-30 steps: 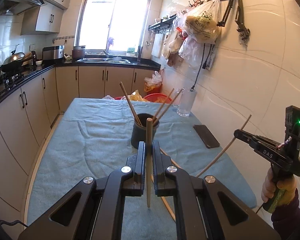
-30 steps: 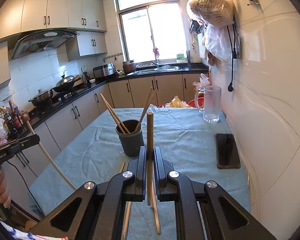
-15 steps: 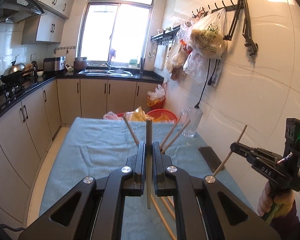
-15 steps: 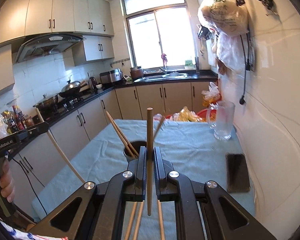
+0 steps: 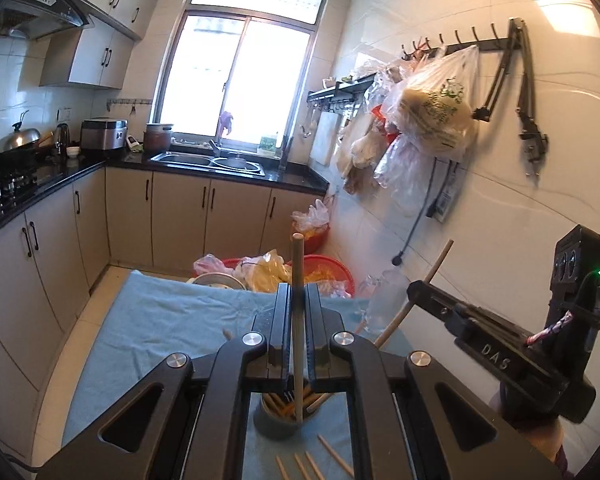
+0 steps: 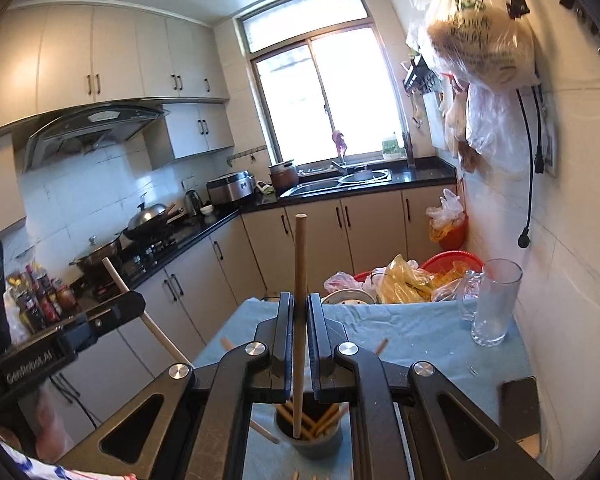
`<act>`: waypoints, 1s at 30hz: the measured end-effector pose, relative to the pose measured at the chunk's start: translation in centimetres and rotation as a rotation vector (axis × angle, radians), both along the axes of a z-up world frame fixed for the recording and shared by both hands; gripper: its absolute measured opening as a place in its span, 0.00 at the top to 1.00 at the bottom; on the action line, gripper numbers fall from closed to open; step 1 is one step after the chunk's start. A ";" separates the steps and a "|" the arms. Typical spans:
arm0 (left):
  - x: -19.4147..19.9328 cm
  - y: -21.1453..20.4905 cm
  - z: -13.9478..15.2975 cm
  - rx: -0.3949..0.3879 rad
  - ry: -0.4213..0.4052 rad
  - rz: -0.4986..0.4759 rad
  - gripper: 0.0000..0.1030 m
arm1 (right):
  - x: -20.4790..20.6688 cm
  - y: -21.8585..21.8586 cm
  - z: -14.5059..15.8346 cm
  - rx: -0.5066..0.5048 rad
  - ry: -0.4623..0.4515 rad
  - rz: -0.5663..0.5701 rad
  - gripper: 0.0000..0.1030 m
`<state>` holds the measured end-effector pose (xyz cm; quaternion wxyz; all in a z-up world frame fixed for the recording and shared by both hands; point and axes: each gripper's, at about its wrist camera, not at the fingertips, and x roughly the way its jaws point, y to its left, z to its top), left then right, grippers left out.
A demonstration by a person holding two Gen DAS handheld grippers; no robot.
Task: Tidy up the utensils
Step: 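Lower both held chopsticks into the black cup and open both tools, then lower the left tool onto a chopstick on the towel while the right tool grasps another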
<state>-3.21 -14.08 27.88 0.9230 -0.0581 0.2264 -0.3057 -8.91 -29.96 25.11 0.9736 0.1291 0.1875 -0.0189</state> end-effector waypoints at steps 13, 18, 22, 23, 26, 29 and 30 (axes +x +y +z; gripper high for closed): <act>3.7 -3.6 -6.6 0.093 0.105 -0.019 0.94 | 6.1 -0.3 -6.8 -0.008 0.153 -0.033 0.93; 2.5 -2.6 -5.6 0.081 0.069 -0.006 0.72 | 7.3 -1.3 -7.5 0.035 0.180 -0.046 0.89; 1.5 -1.2 -4.7 0.064 0.041 0.018 0.62 | 7.5 -2.0 -7.3 0.066 0.171 -0.050 0.72; 1.2 -0.9 -4.4 0.060 0.037 0.019 0.61 | 7.4 -1.9 -7.1 0.062 0.168 -0.050 0.71; 0.3 0.2 -3.9 0.046 0.038 0.027 0.60 | 6.4 -1.6 -6.3 0.051 0.152 -0.053 0.71; -0.9 1.5 -3.5 0.026 0.040 0.033 0.57 | 4.7 -1.2 -5.2 0.042 0.121 -0.051 0.69; -1.5 2.2 -3.4 0.015 0.038 0.036 0.55 | 4.0 -0.9 -4.8 0.031 0.109 -0.050 0.67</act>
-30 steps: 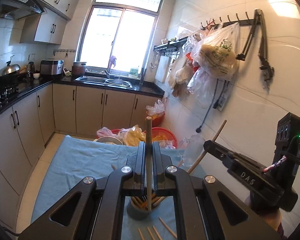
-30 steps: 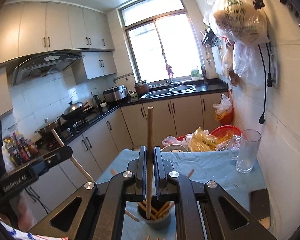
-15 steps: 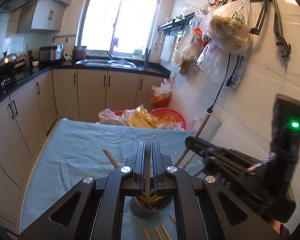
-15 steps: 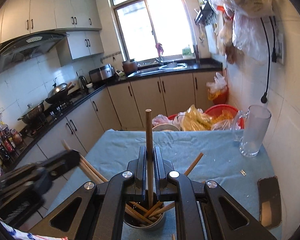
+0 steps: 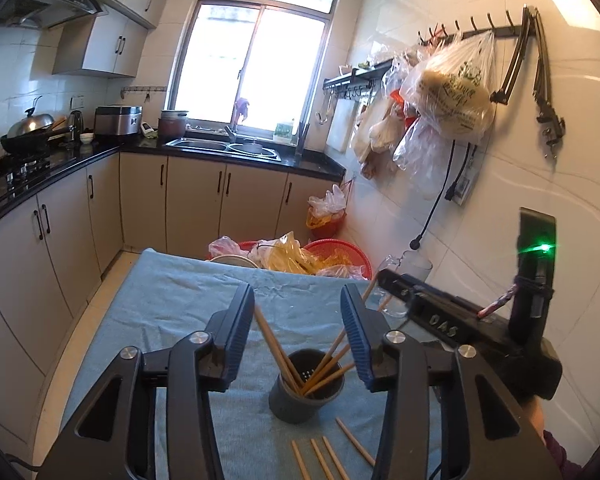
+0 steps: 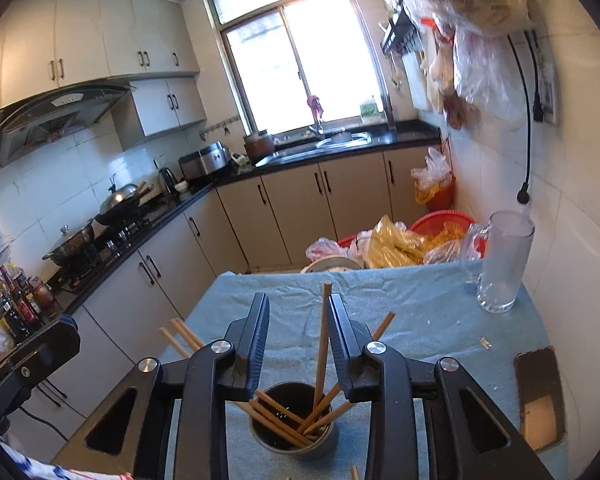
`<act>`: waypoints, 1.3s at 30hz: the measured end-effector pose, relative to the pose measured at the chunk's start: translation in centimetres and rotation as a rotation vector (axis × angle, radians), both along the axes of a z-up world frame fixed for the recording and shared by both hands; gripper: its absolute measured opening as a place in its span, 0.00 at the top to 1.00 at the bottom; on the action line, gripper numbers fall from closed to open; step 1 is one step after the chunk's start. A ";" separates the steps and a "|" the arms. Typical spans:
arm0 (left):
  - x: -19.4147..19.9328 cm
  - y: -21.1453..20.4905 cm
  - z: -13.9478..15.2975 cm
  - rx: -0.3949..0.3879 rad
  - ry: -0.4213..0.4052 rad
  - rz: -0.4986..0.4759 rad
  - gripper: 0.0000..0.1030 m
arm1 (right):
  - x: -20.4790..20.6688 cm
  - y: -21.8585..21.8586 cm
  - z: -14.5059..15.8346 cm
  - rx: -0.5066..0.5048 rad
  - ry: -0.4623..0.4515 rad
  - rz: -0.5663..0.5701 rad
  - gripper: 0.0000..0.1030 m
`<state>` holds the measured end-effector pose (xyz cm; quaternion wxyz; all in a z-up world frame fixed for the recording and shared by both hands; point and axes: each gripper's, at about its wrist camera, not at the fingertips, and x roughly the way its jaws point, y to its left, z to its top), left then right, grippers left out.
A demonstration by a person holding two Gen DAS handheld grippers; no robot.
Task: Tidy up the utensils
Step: 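Lower the left tool onto a chopstick on the towel while the right tool grasps another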
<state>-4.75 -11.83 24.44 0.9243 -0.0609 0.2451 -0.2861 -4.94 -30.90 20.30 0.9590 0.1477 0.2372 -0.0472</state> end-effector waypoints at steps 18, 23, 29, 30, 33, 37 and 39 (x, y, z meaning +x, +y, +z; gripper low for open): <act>-5.6 5.9 -11.5 0.073 0.260 0.047 0.40 | -12.7 2.2 -10.8 -0.036 0.250 0.105 0.44; -6.7 3.1 -16.1 0.158 0.374 -0.062 0.50 | -13.6 1.6 -15.9 -0.045 0.394 0.119 0.60; -7.3 -1.6 -18.5 0.249 0.406 -0.143 0.53 | -13.9 1.0 -18.4 -0.031 0.440 0.125 0.61; -7.2 -2.2 -18.9 0.261 0.413 -0.151 0.55 | -13.9 1.0 -18.6 -0.034 0.441 0.129 0.61; -6.7 -4.5 -20.1 0.317 0.428 -0.170 0.63 | -13.6 1.3 -18.9 -0.049 0.445 0.138 0.61; -6.1 -6.9 -21.5 0.376 0.442 -0.188 0.70 | -13.1 1.8 -19.0 -0.070 0.453 0.148 0.61; -5.9 -7.7 -22.3 0.399 0.452 -0.189 0.80 | -12.7 2.0 -19.2 -0.079 0.460 0.150 0.64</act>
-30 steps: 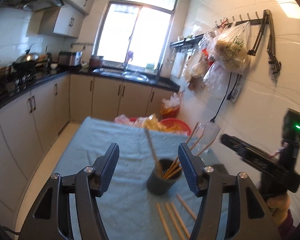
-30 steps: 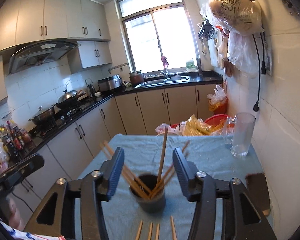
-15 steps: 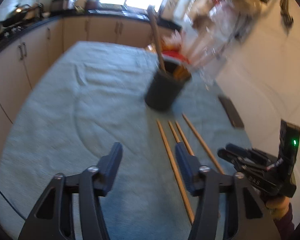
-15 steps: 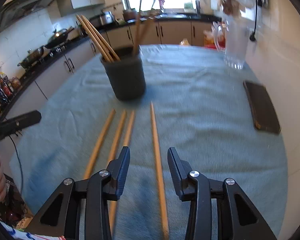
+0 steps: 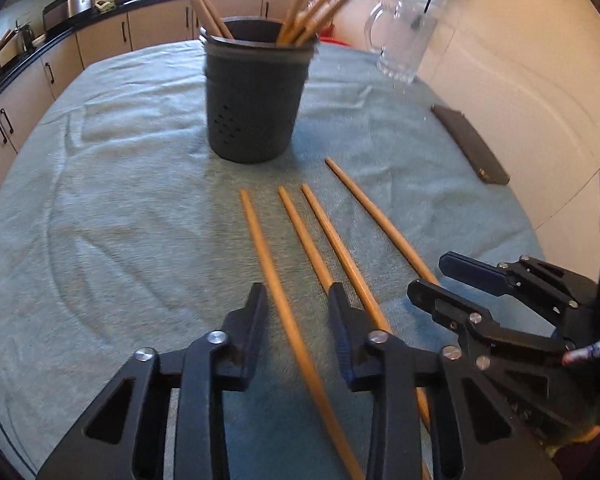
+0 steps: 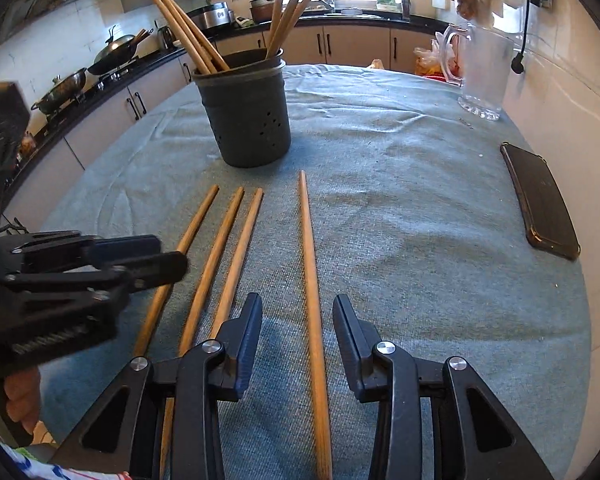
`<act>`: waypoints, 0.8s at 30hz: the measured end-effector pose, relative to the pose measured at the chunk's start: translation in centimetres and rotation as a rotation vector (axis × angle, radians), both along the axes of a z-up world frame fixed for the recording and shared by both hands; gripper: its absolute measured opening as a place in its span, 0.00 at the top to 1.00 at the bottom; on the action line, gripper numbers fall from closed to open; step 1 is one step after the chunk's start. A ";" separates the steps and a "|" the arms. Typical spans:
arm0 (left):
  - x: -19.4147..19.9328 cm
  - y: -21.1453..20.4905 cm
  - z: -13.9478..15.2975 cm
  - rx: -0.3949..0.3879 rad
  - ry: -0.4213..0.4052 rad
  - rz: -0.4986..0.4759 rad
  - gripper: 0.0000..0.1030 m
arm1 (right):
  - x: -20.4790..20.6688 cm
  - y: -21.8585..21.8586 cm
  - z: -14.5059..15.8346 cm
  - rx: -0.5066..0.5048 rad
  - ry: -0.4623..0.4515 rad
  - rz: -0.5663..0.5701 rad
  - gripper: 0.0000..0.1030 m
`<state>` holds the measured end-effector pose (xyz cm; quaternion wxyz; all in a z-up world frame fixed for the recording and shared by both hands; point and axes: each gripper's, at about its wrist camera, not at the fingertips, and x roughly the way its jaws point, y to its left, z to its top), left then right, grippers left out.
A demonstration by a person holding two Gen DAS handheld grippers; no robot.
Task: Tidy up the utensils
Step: 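Lower the left tool onto a chopstick on the towel while the right tool grasps another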
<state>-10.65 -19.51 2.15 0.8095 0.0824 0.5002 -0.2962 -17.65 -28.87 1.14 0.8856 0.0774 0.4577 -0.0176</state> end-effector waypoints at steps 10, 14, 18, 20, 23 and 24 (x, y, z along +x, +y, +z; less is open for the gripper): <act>0.5 1.3 -0.4 0.050 0.003 0.007 0.94 | 0.9 -1.1 -1.0 -0.011 0.066 -0.072 0.92; 1.0 3.5 -0.1 0.081 0.011 0.005 0.93 | -0.2 -2.0 -0.8 0.008 0.099 -0.109 0.92; 1.4 4.0 0.1 0.124 0.029 -0.029 0.93 | -0.7 -2.4 -0.8 0.027 0.123 -0.111 0.89; 1.4 3.5 0.3 0.144 0.028 -0.051 0.93 | -0.4 -2.6 -0.7 0.029 0.142 -0.111 0.86; 1.6 2.3 0.2 0.187 0.034 -0.097 0.93 | 0.5 -2.7 -0.6 0.022 0.175 -0.103 0.79; 1.8 1.9 0.1 0.197 0.036 -0.104 0.93 | 0.9 -2.7 -0.6 0.016 0.185 -0.099 0.79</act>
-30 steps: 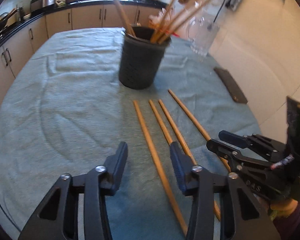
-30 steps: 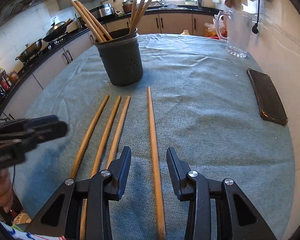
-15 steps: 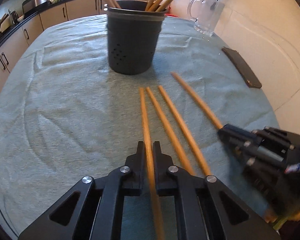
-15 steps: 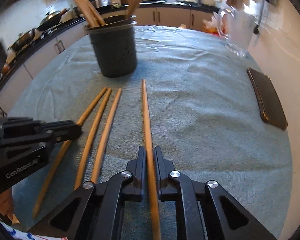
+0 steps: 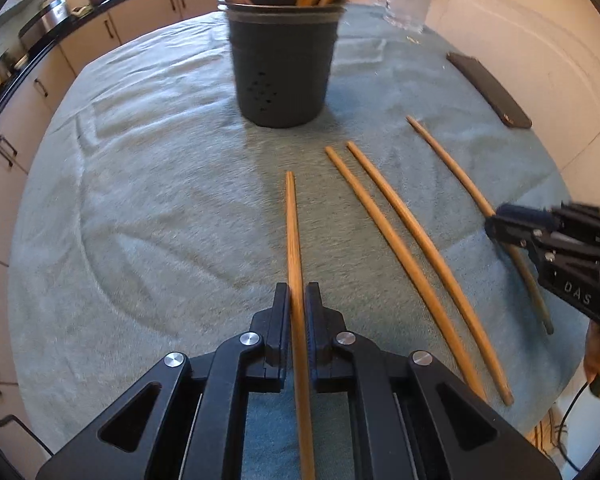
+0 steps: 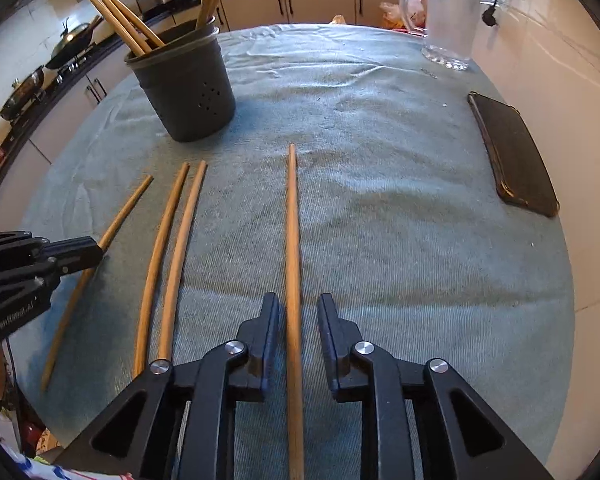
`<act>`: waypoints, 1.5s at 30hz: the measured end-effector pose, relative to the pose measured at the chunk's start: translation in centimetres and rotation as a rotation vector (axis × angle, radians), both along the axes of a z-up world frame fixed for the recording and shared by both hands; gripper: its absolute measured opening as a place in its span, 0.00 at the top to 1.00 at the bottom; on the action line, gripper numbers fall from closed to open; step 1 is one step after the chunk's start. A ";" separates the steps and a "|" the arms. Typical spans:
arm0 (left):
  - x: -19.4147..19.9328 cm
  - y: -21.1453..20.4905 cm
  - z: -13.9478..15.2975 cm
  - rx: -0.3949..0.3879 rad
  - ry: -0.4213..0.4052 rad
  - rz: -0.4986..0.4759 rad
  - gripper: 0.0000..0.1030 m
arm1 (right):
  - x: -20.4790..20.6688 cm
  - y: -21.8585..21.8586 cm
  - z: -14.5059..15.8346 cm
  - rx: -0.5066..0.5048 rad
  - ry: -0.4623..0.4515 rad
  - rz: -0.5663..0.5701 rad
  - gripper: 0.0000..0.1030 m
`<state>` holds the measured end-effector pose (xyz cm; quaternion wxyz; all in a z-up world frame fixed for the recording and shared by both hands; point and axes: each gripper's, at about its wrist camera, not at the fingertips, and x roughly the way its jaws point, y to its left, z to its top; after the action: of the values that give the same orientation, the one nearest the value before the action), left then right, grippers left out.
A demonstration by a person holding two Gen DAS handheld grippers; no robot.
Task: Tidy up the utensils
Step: 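Lower the left tool onto a chopstick on the towel while the right tool grasps another, then lift both held chopsticks up and carry them over the black cup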
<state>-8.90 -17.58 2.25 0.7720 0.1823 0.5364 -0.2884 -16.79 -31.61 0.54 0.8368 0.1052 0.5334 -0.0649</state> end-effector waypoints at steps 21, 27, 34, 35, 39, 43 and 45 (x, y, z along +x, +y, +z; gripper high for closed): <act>3.3 -1.5 -0.4 -0.018 0.053 0.009 0.93 | 9.6 -1.0 0.0 -0.047 0.227 0.106 0.89; 3.6 -1.8 -0.3 -0.045 0.044 0.028 0.94 | 8.1 -0.4 0.2 -0.080 0.116 0.081 0.94; 1.9 1.7 4.0 -0.202 -0.053 0.098 0.94 | 3.4 -0.3 4.9 -0.047 -0.118 0.036 0.94; 1.5 2.2 4.9 -0.222 -0.077 0.101 0.94 | 2.7 -0.1 6.0 -0.057 -0.158 0.030 0.94; -1.0 4.2 8.7 -0.304 -0.183 0.100 0.94 | -0.6 0.8 9.8 -0.081 -0.300 0.003 0.94; -3.9 5.3 11.2 -0.355 -0.271 0.072 0.94 | -3.4 1.8 11.8 -0.102 -0.386 -0.009 0.94; -5.3 6.2 11.9 -0.366 -0.310 0.057 0.94 | -4.6 2.3 12.4 -0.112 -0.418 -0.007 0.94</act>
<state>-14.21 -11.42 14.15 0.8730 0.0662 0.3552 -0.3275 -21.38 -29.34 12.97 0.9335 0.0716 0.3436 -0.0739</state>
